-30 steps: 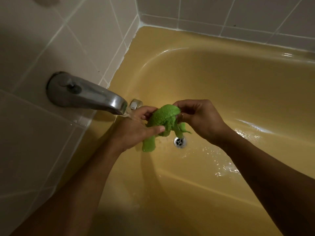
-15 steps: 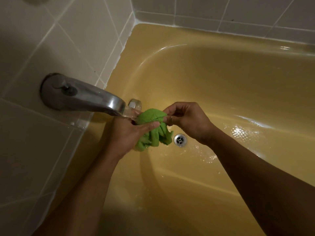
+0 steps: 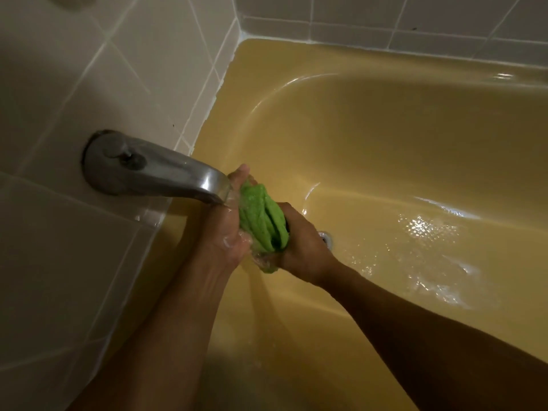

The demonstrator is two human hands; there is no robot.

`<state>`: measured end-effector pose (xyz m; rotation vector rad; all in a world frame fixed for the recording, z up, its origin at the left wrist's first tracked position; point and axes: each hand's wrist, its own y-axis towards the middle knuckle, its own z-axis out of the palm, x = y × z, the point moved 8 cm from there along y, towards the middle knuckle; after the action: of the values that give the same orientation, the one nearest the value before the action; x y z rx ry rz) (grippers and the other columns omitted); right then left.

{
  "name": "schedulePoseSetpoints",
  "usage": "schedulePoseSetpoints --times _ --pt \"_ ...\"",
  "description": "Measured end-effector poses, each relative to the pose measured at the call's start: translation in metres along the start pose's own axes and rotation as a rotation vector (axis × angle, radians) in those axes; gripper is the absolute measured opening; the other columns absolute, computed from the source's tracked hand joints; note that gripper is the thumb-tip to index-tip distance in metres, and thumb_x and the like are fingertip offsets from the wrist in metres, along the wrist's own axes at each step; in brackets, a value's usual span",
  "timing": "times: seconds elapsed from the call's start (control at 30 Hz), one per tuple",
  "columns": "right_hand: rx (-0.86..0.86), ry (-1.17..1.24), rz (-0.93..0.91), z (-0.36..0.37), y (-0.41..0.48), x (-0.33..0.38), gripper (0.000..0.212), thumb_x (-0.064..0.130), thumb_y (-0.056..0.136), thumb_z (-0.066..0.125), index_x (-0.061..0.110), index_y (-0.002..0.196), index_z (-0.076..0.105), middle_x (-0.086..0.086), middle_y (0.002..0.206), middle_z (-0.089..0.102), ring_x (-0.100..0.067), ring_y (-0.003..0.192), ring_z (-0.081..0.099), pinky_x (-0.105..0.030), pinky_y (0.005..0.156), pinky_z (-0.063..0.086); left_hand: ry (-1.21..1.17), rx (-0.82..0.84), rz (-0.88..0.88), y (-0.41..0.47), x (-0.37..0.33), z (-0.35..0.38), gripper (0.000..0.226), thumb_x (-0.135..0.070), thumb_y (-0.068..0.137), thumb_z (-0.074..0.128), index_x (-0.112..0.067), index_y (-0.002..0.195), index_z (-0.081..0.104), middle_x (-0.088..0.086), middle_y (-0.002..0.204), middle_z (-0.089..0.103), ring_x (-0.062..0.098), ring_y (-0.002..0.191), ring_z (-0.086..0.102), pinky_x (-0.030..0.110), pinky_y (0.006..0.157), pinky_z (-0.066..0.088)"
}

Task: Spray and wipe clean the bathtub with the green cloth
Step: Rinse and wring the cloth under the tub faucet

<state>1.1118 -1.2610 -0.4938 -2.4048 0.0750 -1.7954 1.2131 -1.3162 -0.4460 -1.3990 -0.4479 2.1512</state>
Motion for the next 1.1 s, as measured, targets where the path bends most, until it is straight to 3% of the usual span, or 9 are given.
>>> schedulePoseSetpoints --times 0.07,0.13,0.2,0.37,0.43,0.53,0.7,0.9,1.1 --pt "-0.07 -0.093 0.035 -0.014 0.002 -0.006 0.056 0.007 0.065 0.09 0.023 0.111 0.062 0.002 0.1 0.067 -0.02 0.085 0.067 -0.049 0.07 0.059 -0.017 -0.107 0.036 0.002 0.0 -0.009 0.016 -0.031 0.097 0.065 -0.016 0.1 0.061 0.0 0.097 0.063 0.016 0.083 0.062 0.031 0.067 0.055" --pt "-0.067 -0.164 0.027 -0.026 0.003 -0.007 0.045 0.003 0.066 0.085 0.017 0.103 0.065 -0.003 0.093 0.066 -0.023 0.074 0.067 -0.049 0.06 0.058 0.062 -0.255 0.055 0.0 0.003 -0.025 0.032 -0.025 0.099 0.065 -0.008 0.126 0.066 0.01 0.123 0.07 0.025 0.11 0.07 0.044 0.089 0.06" --pt "-0.041 -0.211 0.015 -0.04 0.002 -0.001 0.036 0.003 0.071 0.081 0.016 0.101 0.065 -0.002 0.088 0.066 -0.022 0.067 0.068 -0.048 0.058 0.059 0.234 -0.335 0.079 -0.003 0.002 -0.035 0.043 -0.026 0.098 0.07 -0.005 0.135 0.063 0.015 0.132 0.068 0.03 0.122 0.067 0.052 0.104 0.054" --pt "-0.012 -0.298 0.041 -0.075 0.0 0.006 0.046 0.001 0.075 0.078 0.021 0.114 0.062 0.003 0.088 0.072 -0.013 0.071 0.071 -0.044 0.067 0.061 0.618 -0.229 0.354 -0.011 -0.012 -0.026 0.03 -0.037 0.085 0.084 -0.035 0.111 0.068 -0.002 0.114 0.075 0.018 0.106 0.072 0.053 0.095 0.059" --pt "-0.012 -0.3 0.049 -0.083 -0.001 0.008 0.053 0.002 0.076 0.079 0.023 0.12 0.059 0.001 0.091 0.072 -0.014 0.075 0.071 -0.044 0.071 0.061 0.736 -0.092 0.419 -0.009 -0.014 -0.017 0.049 -0.049 0.08 0.082 -0.05 0.124 0.059 -0.005 0.127 0.067 0.016 0.114 0.068 0.051 0.091 0.061" --pt "-0.016 -0.287 0.037 -0.089 -0.003 0.011 0.056 0.002 0.076 0.08 0.023 0.123 0.057 0.001 0.093 0.072 -0.013 0.079 0.07 -0.042 0.073 0.061 1.157 0.105 0.487 -0.009 -0.01 0.0 0.079 -0.07 0.071 0.079 -0.051 0.141 0.048 -0.013 0.138 0.048 0.012 0.126 0.055 0.045 0.098 0.057" --pt "0.004 -0.283 0.049 -0.088 -0.004 0.016 0.059 0.005 0.076 0.08 0.021 0.128 0.057 -0.002 0.102 0.07 -0.016 0.086 0.069 -0.04 0.076 0.061 1.62 0.136 0.529 -0.008 0.001 0.012 0.107 -0.055 0.06 0.094 -0.046 0.149 0.035 0.002 0.148 0.026 0.024 0.132 0.04 0.043 0.104 0.051" --pt "0.067 -0.293 0.041 -0.076 -0.004 0.02 0.051 0.009 0.075 0.083 0.021 0.12 0.063 0.003 0.101 0.07 -0.011 0.09 0.066 -0.026 0.075 0.057 1.848 0.144 0.804 -0.004 -0.002 0.029 0.054 -0.042 0.065 0.077 -0.021 0.111 0.056 0.006 0.117 0.046 0.033 0.11 0.05 0.051 0.077 0.055" --pt "0.037 -0.271 -0.02 -0.078 0.001 0.021 0.025 0.018 0.081 0.081 0.024 0.102 0.068 0.011 0.082 0.07 -0.003 0.076 0.065 -0.014 0.062 0.048 1.686 0.205 0.645 -0.001 0.005 0.03 0.033 -0.028 0.075 0.079 -0.027 0.094 0.053 -0.01 0.091 0.049 0.021 0.084 0.052 0.034 0.062 0.045"
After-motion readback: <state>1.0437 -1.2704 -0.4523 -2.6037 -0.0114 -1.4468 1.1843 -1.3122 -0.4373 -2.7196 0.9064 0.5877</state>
